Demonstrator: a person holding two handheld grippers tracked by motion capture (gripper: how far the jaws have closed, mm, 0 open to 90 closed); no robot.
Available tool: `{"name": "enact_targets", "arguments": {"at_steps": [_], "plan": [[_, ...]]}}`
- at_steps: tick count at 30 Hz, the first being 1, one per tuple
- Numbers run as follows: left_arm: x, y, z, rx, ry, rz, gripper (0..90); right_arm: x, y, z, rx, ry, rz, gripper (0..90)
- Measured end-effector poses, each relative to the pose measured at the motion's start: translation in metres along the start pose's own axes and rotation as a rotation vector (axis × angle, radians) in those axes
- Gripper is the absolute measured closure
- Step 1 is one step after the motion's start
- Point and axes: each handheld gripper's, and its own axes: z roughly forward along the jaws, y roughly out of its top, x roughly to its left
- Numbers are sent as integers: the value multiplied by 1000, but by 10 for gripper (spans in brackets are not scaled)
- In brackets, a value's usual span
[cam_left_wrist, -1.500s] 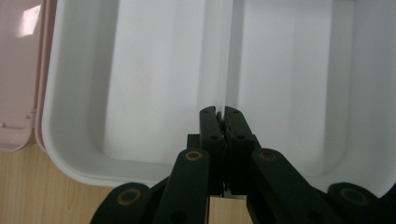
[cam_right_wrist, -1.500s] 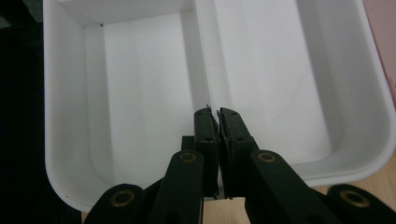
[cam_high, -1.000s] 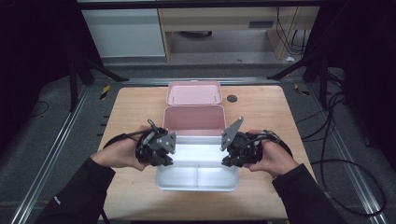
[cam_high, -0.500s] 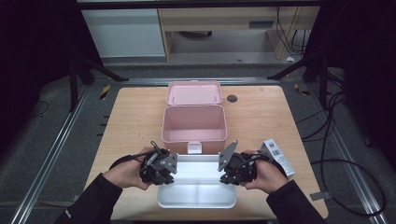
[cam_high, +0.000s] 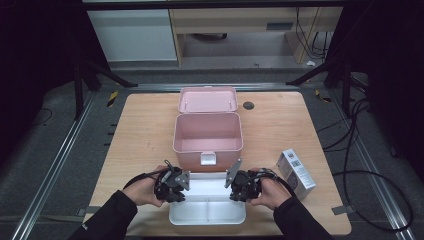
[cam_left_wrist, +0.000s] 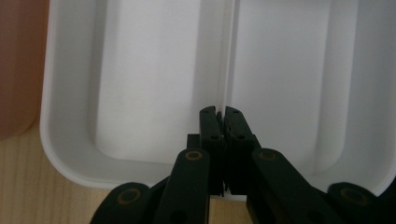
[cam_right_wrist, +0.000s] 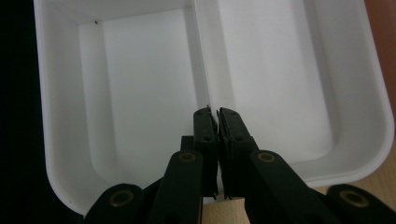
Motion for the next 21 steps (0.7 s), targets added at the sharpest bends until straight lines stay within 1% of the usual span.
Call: {"name": "enact_targets", "arguments": {"at_steps": [3,4,9,13,14,16,18,21], "plan": [[1,-2,7,2,-9,-2,876,-1,-2,8,11,7,6,868],[2,-2,7,3,-7,1,875,-1,-2,10,12,10,4,868],[1,-1,12,9,8,8,875,-1,-4,14,19,-3,7,865],[0,-1,13,11,27,3,866,0,-6,18,25,-12,14,862],[0,-1,12,3,31,-2,862,0,-6,18,25,-16,19,862],[0,-2,7,-30,40,-15,822,0,-7,16,18,-18,32,854],[-1,-3,3,-59,49,-20,788,-2,-7,12,-9,-25,45,839],[-3,-4,-3,-76,71,-37,733,-3,-8,3,-54,-39,63,822]]}}
